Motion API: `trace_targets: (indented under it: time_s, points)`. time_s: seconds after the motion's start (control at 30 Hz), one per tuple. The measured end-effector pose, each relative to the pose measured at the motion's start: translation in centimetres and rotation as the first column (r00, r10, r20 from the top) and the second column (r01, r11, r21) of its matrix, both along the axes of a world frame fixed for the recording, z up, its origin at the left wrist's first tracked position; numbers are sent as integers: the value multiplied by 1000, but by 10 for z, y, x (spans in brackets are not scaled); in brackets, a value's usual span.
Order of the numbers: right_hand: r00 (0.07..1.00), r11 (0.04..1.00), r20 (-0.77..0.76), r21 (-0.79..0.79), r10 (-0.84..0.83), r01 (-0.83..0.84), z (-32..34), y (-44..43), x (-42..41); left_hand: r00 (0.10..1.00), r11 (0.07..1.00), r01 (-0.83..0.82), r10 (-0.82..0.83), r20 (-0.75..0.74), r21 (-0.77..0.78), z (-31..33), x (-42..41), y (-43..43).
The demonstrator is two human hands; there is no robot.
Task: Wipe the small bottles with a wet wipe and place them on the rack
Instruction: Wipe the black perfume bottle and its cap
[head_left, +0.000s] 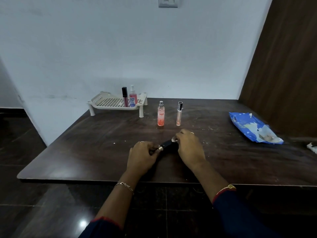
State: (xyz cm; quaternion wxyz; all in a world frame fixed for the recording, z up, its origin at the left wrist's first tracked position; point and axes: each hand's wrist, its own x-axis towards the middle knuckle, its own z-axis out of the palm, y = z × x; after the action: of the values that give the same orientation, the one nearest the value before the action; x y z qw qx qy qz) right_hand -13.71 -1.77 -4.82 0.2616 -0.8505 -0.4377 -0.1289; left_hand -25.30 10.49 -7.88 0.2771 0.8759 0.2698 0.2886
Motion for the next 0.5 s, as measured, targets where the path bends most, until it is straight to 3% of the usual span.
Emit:
trace_targets:
  time_s: [0.3, 0.5]
  points:
    - [956, 964, 139, -99, 260, -248, -7, 0, -14, 999, 998, -5, 9, -50, 64, -2, 0, 1]
    - [962, 972, 169, -133, 213, -191, -1, -9, 11, 998, 998, -19, 23, -60, 62, -1, -1, 0]
